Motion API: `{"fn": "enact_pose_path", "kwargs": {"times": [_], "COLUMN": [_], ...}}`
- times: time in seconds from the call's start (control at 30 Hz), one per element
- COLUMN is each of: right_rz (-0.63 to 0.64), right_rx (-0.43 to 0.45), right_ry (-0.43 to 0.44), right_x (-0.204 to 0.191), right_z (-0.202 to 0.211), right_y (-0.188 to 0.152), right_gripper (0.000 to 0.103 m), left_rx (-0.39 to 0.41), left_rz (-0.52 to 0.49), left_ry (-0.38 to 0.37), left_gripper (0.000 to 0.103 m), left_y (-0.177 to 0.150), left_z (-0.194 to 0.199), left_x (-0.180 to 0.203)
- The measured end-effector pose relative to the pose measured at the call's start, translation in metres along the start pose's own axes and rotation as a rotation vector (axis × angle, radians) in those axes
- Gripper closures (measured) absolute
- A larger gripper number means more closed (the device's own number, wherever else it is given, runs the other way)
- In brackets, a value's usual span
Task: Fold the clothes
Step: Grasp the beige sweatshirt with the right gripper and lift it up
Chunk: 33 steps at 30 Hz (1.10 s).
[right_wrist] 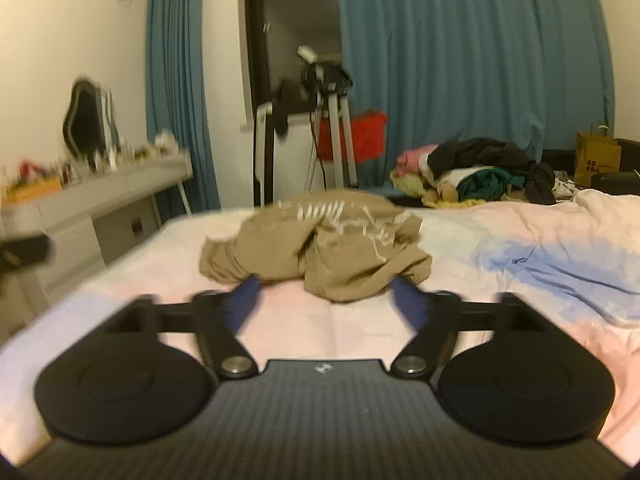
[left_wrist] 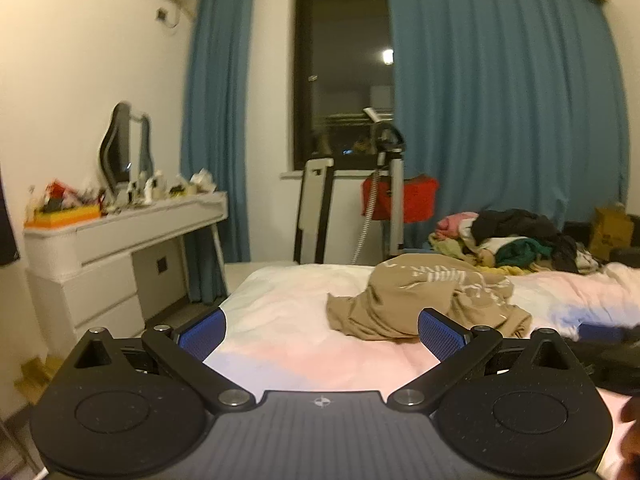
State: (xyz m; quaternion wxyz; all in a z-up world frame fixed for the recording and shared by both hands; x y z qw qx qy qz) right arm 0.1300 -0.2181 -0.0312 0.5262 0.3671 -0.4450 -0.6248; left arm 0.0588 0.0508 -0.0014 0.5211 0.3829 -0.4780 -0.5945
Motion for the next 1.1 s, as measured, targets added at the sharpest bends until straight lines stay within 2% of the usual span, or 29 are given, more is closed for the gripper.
{"fn": "enact_pose_path", "kwargs": {"times": [0.07,0.27,0.53,0.57,0.6,0.63,0.67,0.83,0.97,1.1], "right_rz": [0.033,0.14,0.139,0.139,0.139,0.138,0.138,0.136,0.132,0.055], "right_rx": [-0.028,-0.078,-0.045,-0.04,-0.036,-0.031,-0.026,-0.003,0.074,0.15], "right_ry": [0.005,-0.062,-0.079,-0.08,-0.082,-0.083,-0.084,-0.091,-0.031,0.062], "right_x": [-0.011,-0.048,-0.045,-0.044,-0.043,-0.043,-0.042,-0.038,-0.02,0.001], "right_z": [-0.021,-0.107,-0.128,-0.13,-0.132,-0.134,-0.135,-0.145,-0.092,-0.027], "right_y": [-0.003,-0.013,-0.001,0.0,0.002,0.003,0.005,0.012,0.031,0.058], "right_gripper": [0.046,0.047,0.048,0.062,0.07,0.086,0.091,0.094,0.094,0.095], "left_rx": [-0.002,-0.022,-0.096,-0.104,-0.117,-0.13,-0.142,-0.166,-0.171,-0.159], "left_rz": [0.033,0.04,0.093,0.104,0.116,0.129,0.143,0.183,0.133,0.069], "left_ry": [0.001,0.013,-0.057,-0.065,-0.068,-0.071,-0.075,-0.099,-0.12,-0.16], "left_gripper": [0.0,0.0,0.0,0.0,0.0,0.0,0.0,0.0,0.0,0.0], "left_y": [0.002,-0.006,-0.032,-0.036,-0.041,-0.045,-0.05,-0.058,-0.058,-0.055], "left_z": [0.0,-0.021,-0.071,-0.077,-0.083,-0.089,-0.095,-0.11,-0.109,-0.099], "left_x": [-0.01,-0.037,-0.055,-0.056,-0.058,-0.06,-0.062,-0.065,-0.046,-0.02]}}
Point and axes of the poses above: each gripper's, at about its wrist camera, not at the fingertips, and z roughly against the way its jaws point, x to its right, y to its top, the point moved 8 cm from there along -z, roughly the way its jaws point, and after that the axes turned 15 degrees about -y, right-handed, at the moved point
